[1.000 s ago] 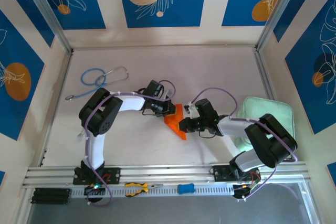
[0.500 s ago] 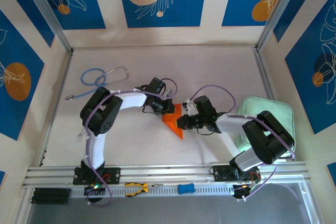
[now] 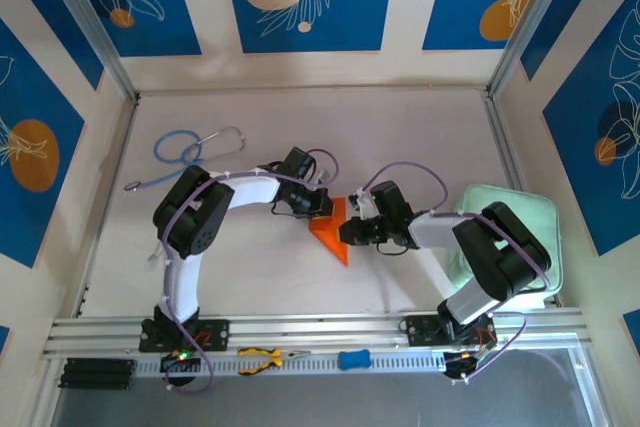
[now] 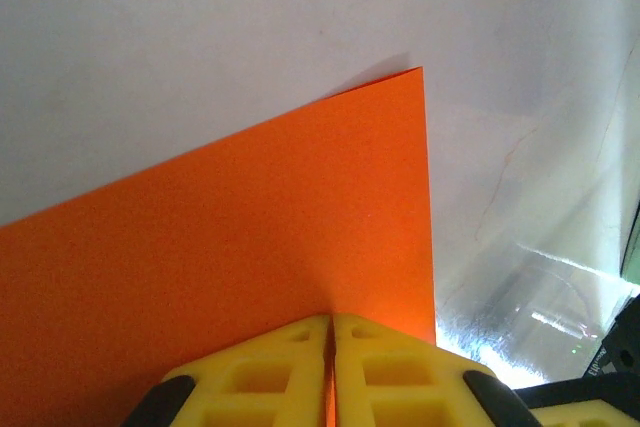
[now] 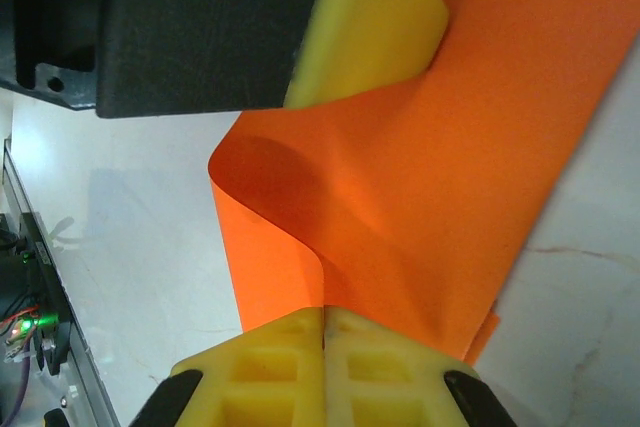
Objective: Fold a paper plane with a square sheet of paper (pick it up from the middle)
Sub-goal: Third fold the triangle at the center of the table.
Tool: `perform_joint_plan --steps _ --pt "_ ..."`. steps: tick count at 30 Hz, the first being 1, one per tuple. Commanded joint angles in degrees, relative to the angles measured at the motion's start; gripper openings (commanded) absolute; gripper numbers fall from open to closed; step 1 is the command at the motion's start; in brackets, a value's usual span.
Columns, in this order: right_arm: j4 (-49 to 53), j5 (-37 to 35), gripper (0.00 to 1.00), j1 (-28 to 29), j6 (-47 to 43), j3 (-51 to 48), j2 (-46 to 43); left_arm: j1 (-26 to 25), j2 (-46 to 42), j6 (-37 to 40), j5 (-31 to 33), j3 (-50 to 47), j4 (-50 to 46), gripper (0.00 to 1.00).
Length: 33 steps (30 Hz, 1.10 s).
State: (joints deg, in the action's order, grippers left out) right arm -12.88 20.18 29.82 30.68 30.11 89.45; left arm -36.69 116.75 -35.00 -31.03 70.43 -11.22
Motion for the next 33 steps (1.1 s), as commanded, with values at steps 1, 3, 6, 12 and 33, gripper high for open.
perform_joint_plan --steps 1,3,6,12,33 --pt "-1.0 1.9 0.02 -0.4 -1.6 1.6 0.6 -0.3 1.0 0.3 2.9 -1.1 -1.7 0.12" --pt "-0.9 1.7 0.02 -0.4 -1.6 1.9 0.8 -0.2 0.9 0.1 2.8 -1.2 -1.6 0.12" --pt "-0.4 1.3 0.02 -0.4 -2.0 2.3 1.2 -0.3 0.8 -0.1 2.8 -1.3 -1.3 0.12" --pt "1.0 0.6 0.02 -0.4 -2.4 3.3 2.1 -0.3 0.4 -0.1 2.7 -1.5 -1.3 0.12" --pt "4.1 -2.7 0.02 0.6 -2.0 2.7 0.5 -0.2 -0.8 -0.7 3.0 -2.7 -0.6 0.11"
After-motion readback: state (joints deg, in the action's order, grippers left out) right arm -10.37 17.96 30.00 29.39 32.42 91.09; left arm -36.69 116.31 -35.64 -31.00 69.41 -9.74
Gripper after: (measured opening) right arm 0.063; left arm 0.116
